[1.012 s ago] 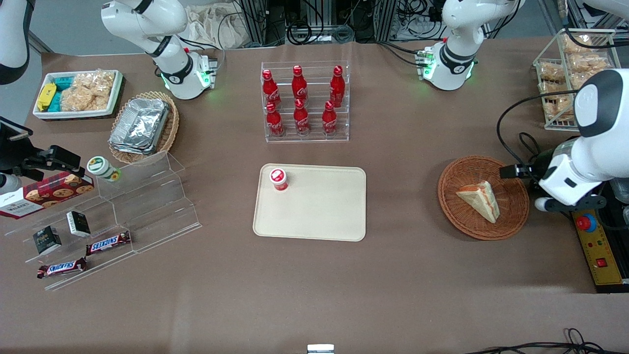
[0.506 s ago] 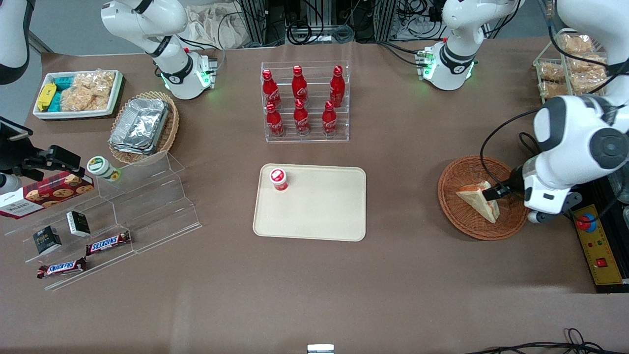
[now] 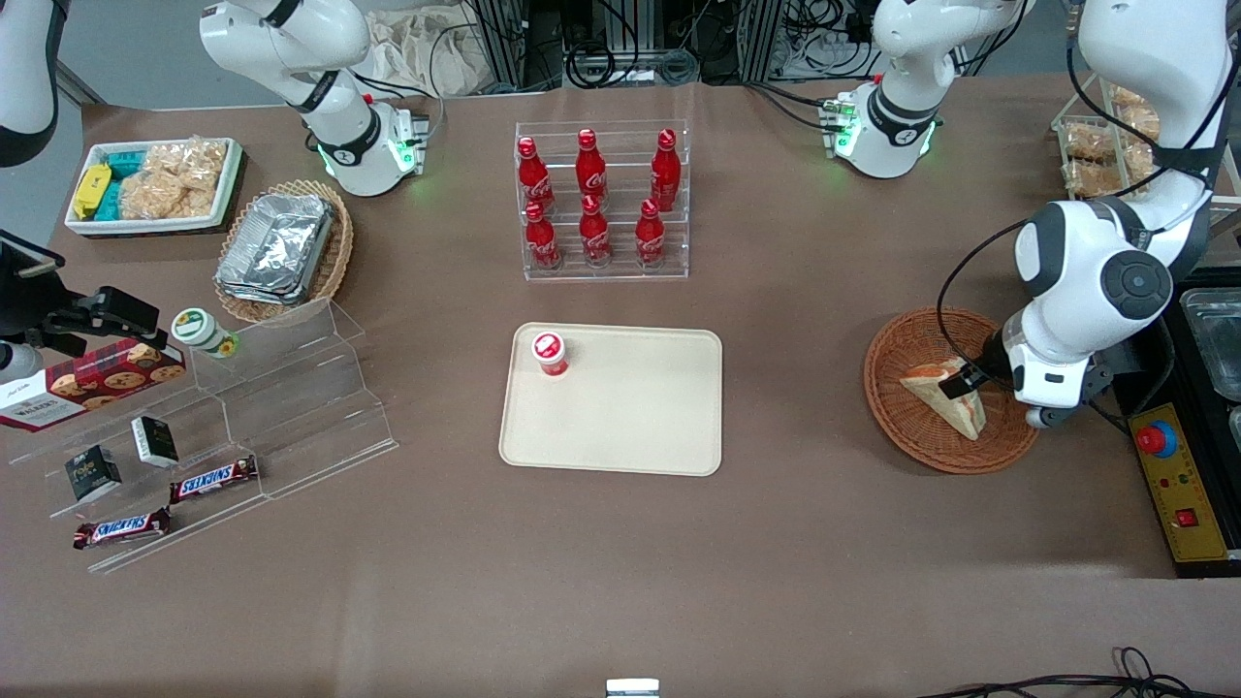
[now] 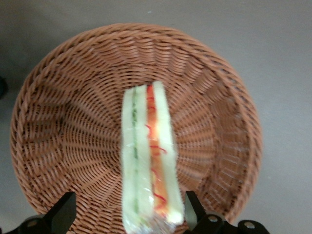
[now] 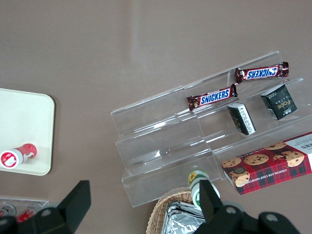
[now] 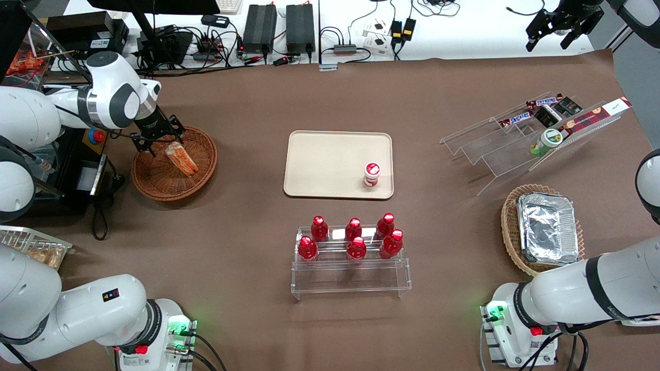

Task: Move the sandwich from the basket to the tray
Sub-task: 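Lower the left gripper and close it on the sandwich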

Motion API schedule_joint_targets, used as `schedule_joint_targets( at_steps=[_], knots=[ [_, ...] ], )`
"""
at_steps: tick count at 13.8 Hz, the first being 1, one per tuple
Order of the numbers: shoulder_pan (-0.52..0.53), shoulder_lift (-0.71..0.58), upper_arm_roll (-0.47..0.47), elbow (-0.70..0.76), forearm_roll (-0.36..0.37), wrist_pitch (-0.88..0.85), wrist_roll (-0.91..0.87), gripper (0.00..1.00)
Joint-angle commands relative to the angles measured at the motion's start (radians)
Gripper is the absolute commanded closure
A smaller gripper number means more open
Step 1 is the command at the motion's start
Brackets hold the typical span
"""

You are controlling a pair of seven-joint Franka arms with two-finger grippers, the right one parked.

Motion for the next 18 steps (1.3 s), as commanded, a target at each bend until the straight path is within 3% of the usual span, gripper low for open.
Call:
schedule_joint_targets(
  at_steps=[1, 6, 7, 9, 10, 13, 18],
  knots=[
    [0.004, 0.036, 0.005, -0.002, 0.019, 0.033, -0.055, 0.00],
    [0.003, 0.072, 0.005, -0.002, 0.019, 0.050, -0.083, 0.00],
    [0.001, 0.087, 0.005, 0.002, 0.018, 0.062, -0.088, 0.10],
    [-0.009, 0.105, 0.005, 0.008, 0.023, 0.085, -0.120, 0.66],
    [-0.011, 0.101, 0.003, 0.006, 0.035, 0.085, -0.121, 1.00],
    [-0.011, 0.067, -0.001, 0.012, 0.035, 0.044, -0.077, 1.00],
    [-0.013, 0.010, -0.108, 0.196, 0.035, -0.250, 0.099, 1.00]
  ],
)
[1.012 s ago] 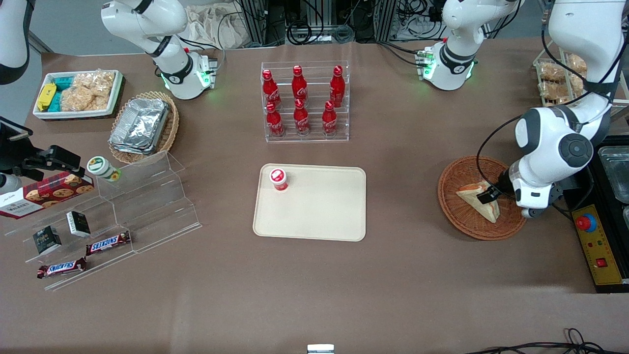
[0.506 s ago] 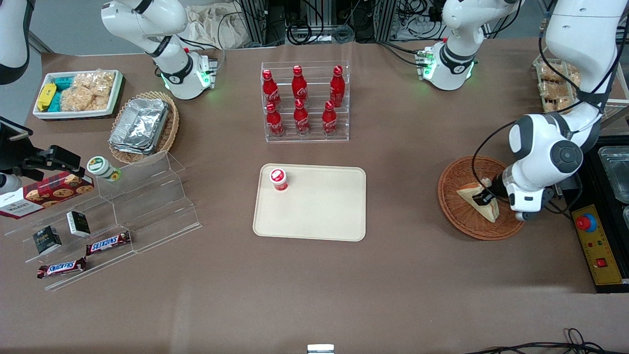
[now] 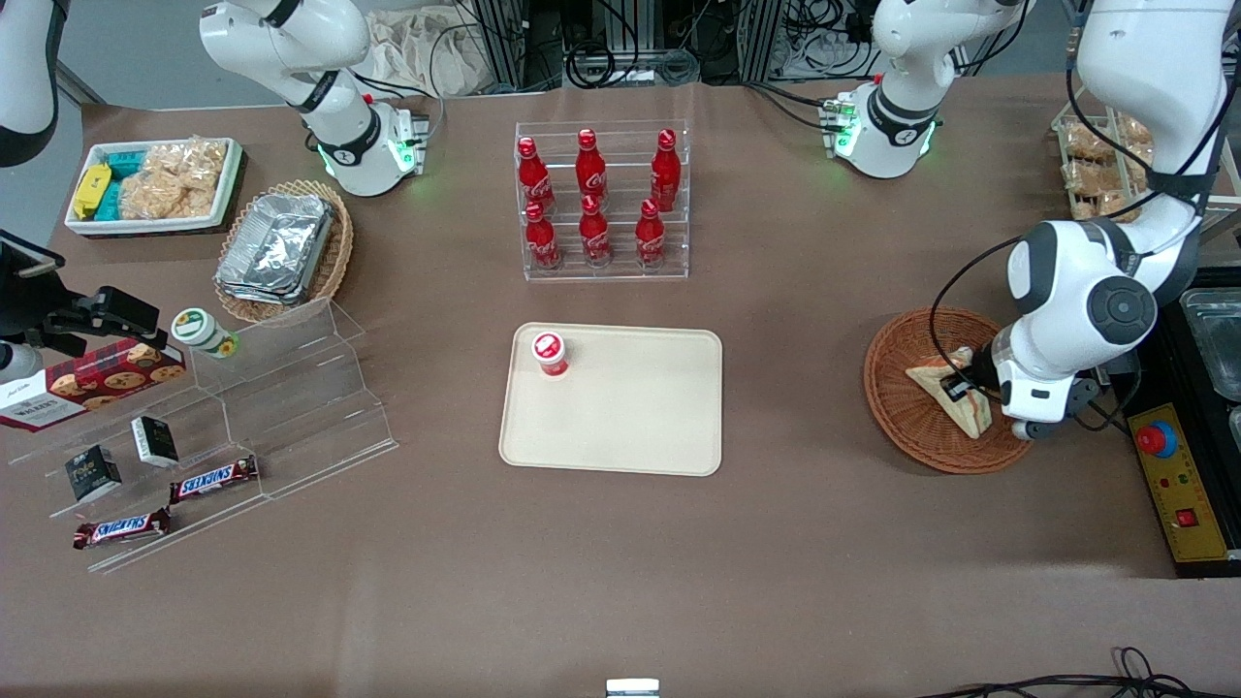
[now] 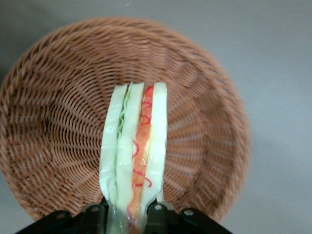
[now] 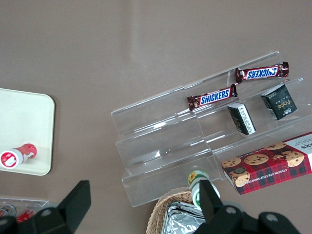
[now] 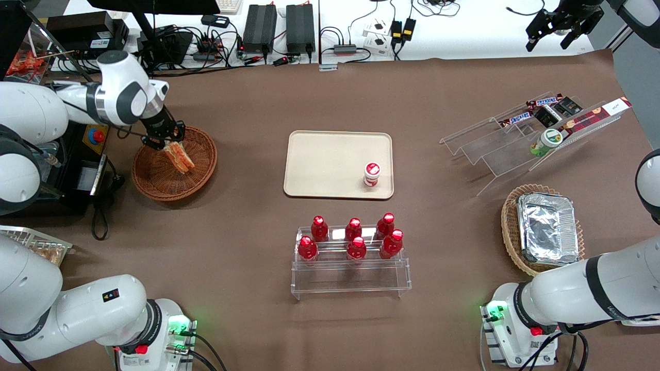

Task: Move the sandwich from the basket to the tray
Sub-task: 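Lift the sandwich and carry it over the beige tray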

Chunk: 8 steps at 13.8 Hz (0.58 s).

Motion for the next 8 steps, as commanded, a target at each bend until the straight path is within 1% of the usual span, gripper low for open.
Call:
schedule_joint_targets(
  at_steps=[1, 3, 4, 6, 8],
  knots=[
    [-0.005, -0.027, -0.098, 0.162, 0.009, -0.228, 0.088, 1.00],
    [-0.031, -0.002, -0.183, 0.298, 0.013, -0.378, 0.093, 1.00],
    [-0.074, 0.013, -0.211, 0.360, 0.027, -0.429, 0.099, 1.00],
    [-0.216, 0.093, -0.217, 0.475, 0.035, -0.491, 0.080, 1.00],
    [-0.337, 0.186, -0.216, 0.547, 0.035, -0.489, 0.018, 1.00]
  ],
)
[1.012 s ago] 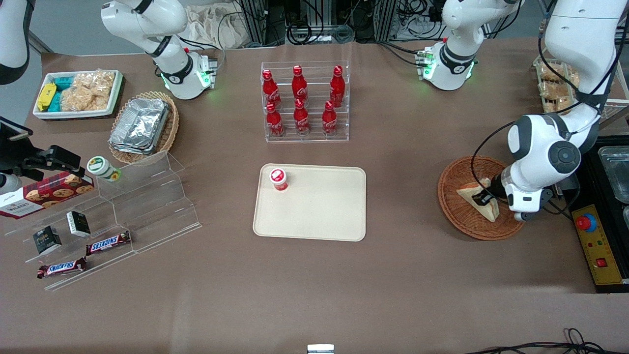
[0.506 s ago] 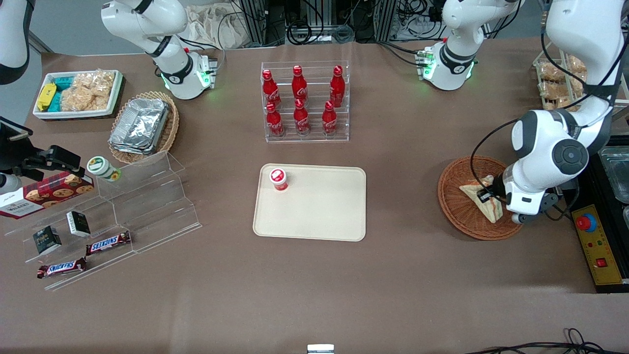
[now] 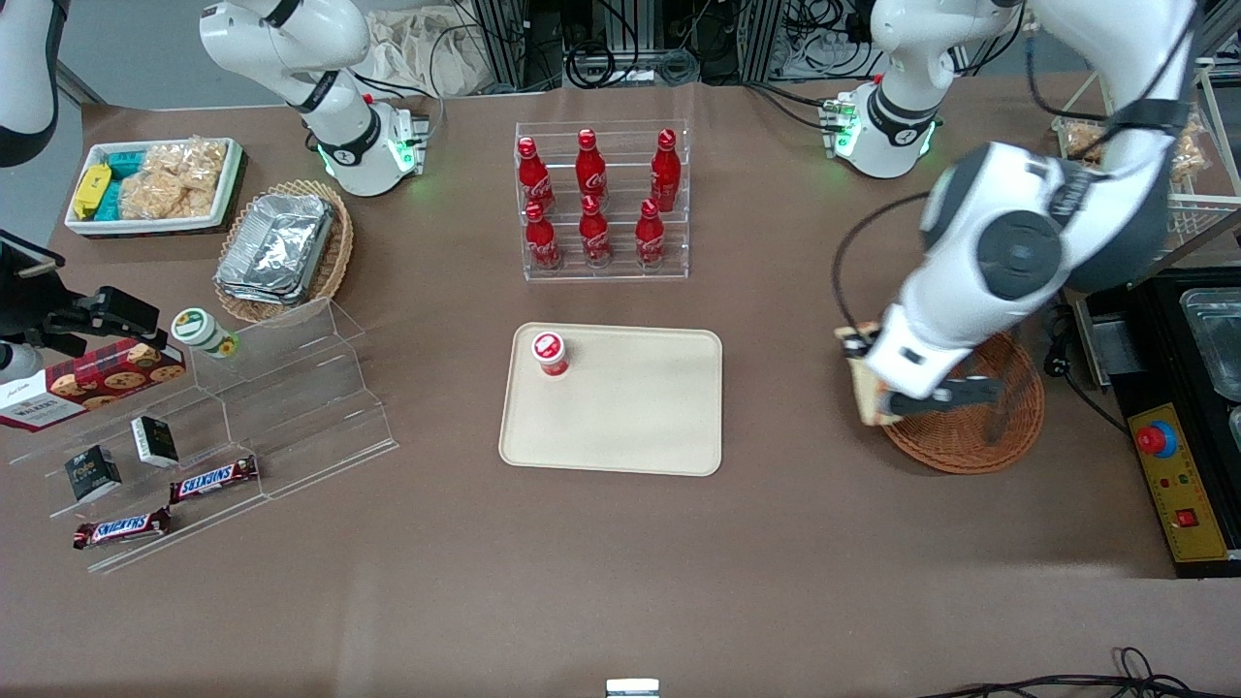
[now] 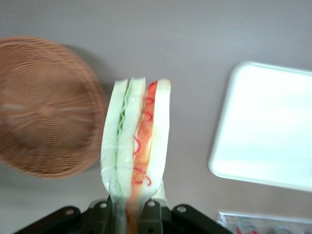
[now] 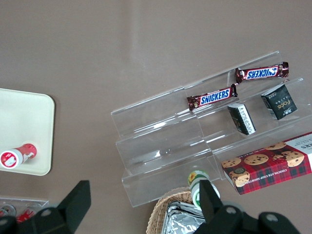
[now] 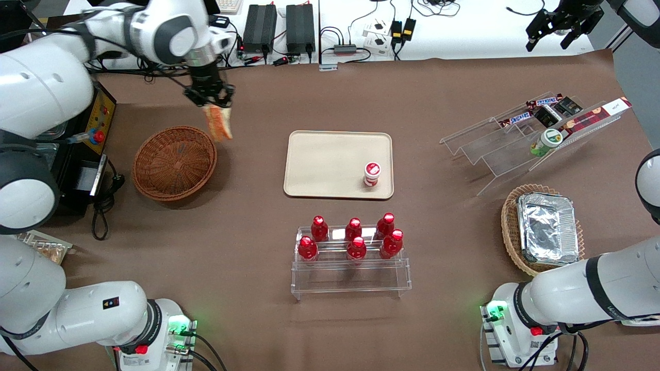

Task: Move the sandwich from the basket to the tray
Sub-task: 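Lift the sandwich and carry it over the beige tray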

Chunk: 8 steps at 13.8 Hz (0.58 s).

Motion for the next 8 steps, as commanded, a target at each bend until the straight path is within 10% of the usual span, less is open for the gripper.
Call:
schedule_joint_targets(
  at_steps=[1, 8],
  knots=[
    [-0.142, 0.200, 0.004, 0.152, 0.027, -0.027, -0.084, 1.00],
    [-0.273, 0.457, 0.010, 0.189, 0.188, 0.248, -0.160, 1.00]
  ],
)
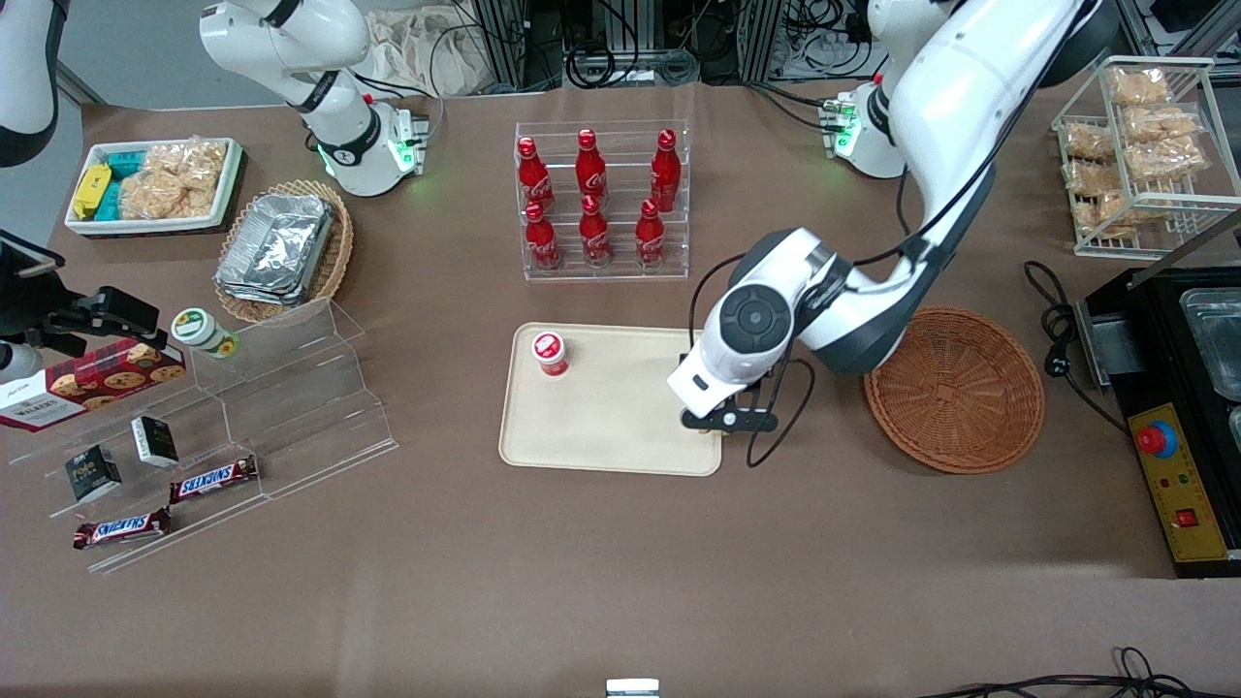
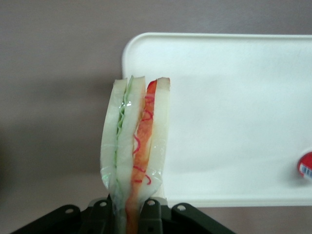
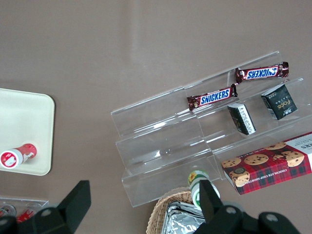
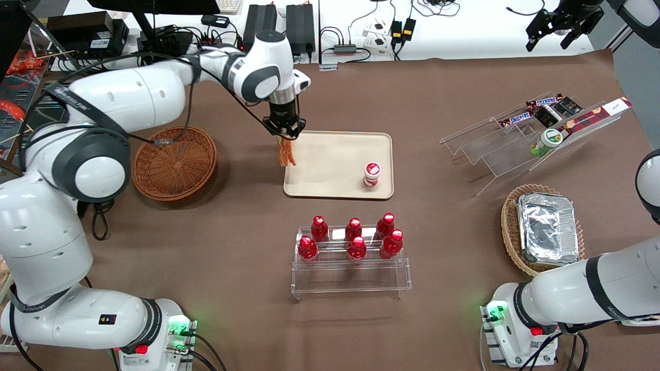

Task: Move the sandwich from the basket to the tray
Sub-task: 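Lift the sandwich and carry it over the beige tray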

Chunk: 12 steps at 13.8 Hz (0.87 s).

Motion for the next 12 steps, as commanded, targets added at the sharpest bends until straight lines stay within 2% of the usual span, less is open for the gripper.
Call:
schedule_joint_targets(
  at_steps=[1, 3, 4, 5, 6, 10, 12],
  knots=[
    [-0.033, 0.083, 0.005, 0.050, 0.051, 0.053, -0.025, 1.00],
    [-0.033, 0.103, 0.005, 0.047, 0.059, 0.066, -0.026, 1.00],
    [-0.033, 0.106, 0.005, 0.049, 0.051, 0.066, -0.026, 0.76],
    [-0.031, 0.108, 0.005, 0.047, 0.051, 0.066, -0.026, 0.60],
    [-0.031, 0.108, 0.007, 0.044, 0.060, 0.066, -0.021, 0.01],
    [-0.019, 0.080, 0.005, 0.046, 0.056, 0.054, -0.023, 0.00],
    [-0.019, 0.019, 0.005, 0.038, 0.056, 0.002, -0.023, 0.00]
  ],
)
